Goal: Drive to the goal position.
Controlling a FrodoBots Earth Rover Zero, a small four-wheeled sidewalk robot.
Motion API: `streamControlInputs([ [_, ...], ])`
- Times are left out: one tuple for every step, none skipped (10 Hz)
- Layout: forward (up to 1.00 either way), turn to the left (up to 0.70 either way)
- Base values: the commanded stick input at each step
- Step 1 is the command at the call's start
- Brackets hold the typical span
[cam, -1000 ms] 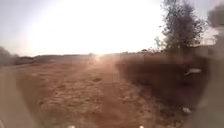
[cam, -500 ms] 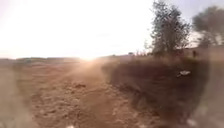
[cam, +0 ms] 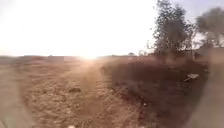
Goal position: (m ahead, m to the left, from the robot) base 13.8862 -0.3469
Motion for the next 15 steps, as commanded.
streamControlInputs([
  [0.70,0.16],
  [0.70,0.28],
  [0.70,0.35],
  [0.70,0.35],
  [0.70,0.35],
  [0.70,0.35],
  [0.70,0.35],
  [0.70,0.30],
  [0.70,0.08],
  [0.70,0.00],
  [0.70,0.00],
  [0.70,0.19],
  [0.70,0.23],
  [0.70,0.19],
  [0.70,0.15],
])
